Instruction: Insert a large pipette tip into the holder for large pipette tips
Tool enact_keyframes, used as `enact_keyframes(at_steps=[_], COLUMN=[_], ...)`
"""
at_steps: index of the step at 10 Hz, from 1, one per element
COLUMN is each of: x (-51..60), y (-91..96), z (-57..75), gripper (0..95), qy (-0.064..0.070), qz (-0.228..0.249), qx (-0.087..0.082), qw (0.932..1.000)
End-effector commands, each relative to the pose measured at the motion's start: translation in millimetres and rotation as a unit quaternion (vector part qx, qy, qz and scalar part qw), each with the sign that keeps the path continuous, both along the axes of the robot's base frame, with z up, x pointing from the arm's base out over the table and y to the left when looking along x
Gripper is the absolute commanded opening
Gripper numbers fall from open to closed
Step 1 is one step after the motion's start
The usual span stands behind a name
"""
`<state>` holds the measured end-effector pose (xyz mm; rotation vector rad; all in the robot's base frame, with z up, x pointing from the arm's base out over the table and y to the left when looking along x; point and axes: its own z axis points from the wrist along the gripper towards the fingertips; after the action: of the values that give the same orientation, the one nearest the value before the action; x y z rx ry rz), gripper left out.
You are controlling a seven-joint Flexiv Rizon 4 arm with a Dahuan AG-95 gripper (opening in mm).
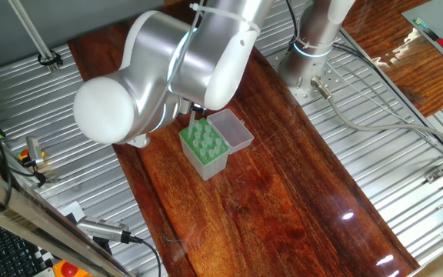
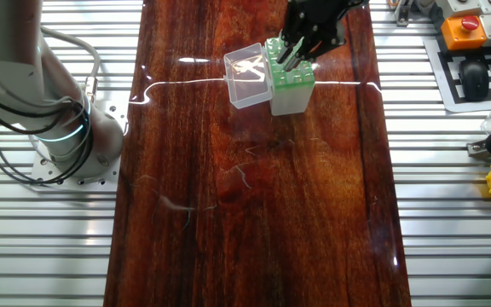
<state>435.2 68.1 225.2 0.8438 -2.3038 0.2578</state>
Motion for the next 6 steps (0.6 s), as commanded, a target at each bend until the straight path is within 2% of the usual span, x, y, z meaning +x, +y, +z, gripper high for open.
enact_keyframes(at_steps=[1, 2, 4, 6], x=[0.2, 0.2, 0.0, -1.8], y=[0.0, 0.0, -2.2, -9.9], z=[0.2, 0.2, 1.1, 3.5], gripper=[38.0, 38.0, 38.0, 38.0], qy=[-0.002, -0.003, -0.015, -0.039], qz=[-0.001, -0.001, -0.009, -0.008], qx=[0.005, 0.007, 0.025, 0.048], qw=[1.0000, 1.0000, 0.9995, 0.9981])
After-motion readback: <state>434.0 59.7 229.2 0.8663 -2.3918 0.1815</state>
